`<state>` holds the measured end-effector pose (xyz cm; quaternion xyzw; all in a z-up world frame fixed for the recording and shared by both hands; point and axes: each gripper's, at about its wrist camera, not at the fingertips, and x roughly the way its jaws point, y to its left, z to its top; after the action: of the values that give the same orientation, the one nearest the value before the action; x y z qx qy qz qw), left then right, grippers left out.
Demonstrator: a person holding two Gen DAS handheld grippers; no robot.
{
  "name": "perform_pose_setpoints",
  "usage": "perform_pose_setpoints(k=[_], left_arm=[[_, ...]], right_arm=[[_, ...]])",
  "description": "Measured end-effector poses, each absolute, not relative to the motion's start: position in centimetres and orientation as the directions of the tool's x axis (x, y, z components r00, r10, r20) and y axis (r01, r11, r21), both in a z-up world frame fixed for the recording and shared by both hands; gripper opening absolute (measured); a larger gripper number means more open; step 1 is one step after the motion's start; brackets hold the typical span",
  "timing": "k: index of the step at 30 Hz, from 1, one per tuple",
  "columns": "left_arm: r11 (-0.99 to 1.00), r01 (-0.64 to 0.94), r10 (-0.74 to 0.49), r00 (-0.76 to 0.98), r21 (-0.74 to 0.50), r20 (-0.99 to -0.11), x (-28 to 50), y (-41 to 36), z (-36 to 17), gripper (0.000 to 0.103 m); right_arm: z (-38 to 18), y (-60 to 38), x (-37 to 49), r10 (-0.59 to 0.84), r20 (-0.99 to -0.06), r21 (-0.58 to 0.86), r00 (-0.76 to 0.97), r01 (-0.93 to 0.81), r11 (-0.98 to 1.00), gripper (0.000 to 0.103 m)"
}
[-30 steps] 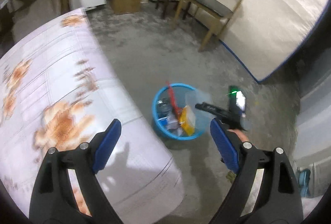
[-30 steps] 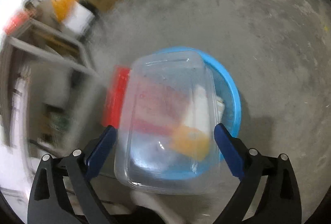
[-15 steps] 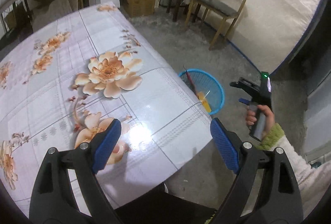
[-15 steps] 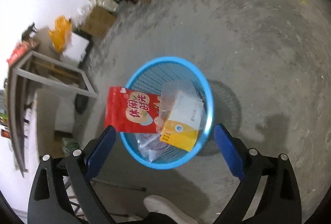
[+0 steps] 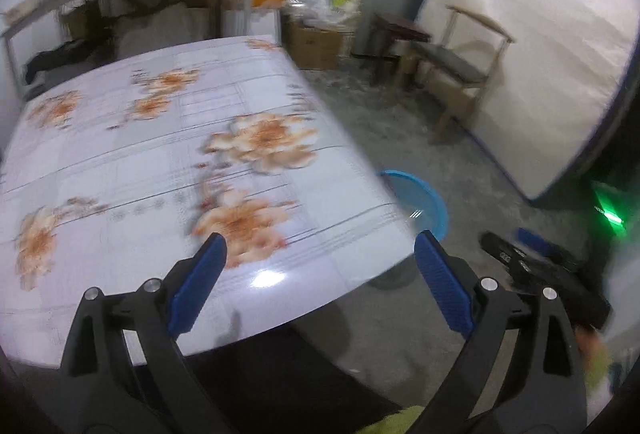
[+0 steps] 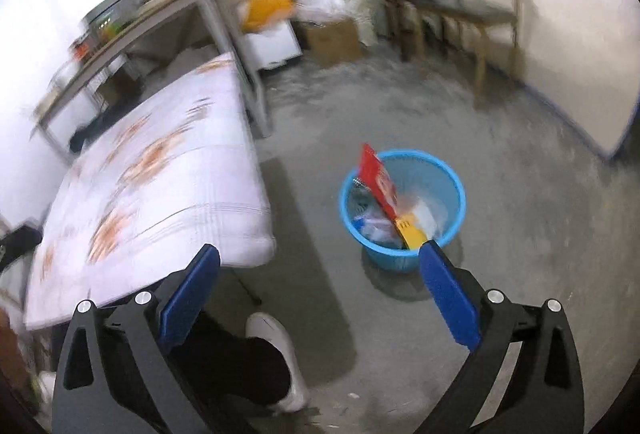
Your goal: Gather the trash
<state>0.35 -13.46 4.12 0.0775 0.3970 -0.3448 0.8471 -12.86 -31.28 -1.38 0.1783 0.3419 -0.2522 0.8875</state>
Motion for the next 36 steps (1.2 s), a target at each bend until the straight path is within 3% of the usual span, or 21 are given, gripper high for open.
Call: perform_pose_setpoints(k=[7,12,18,36], left_arm=[[0.889,0.457,-0.296,0.629,0.034,-0.719,0.0,-10.6,3.6,0.091],[0.935,0.328,-0.135,0.679,0.134,-0.722,-0.2,-9.0,3.2,0.091],[0.940,0.325,-0.136,0.627,0.100,-0.767,-0.4,-9.1,2.8,0.091],[0.936,0.330,-0.108,0.603,0.124,-0.791,-0.9,-10.3,1.9,0.091]], right_arm=[[1.8,-22.6,-11.6,-0.516,-0.555,-0.151,0.652,0.531,0.834,0.097],[2.5,-20.1,-10.8,-0.518,-0.553,-0.180,0.652,0.514,0.839,0.097],[1.6,-22.1,-9.9,-0.490,-0.660,-0.119,0.570,0.564,0.817,0.097],[1.4,-25.0,-10.8,-0.533,-0.687,-0.115,0.494,0.650,0.751,0.097]])
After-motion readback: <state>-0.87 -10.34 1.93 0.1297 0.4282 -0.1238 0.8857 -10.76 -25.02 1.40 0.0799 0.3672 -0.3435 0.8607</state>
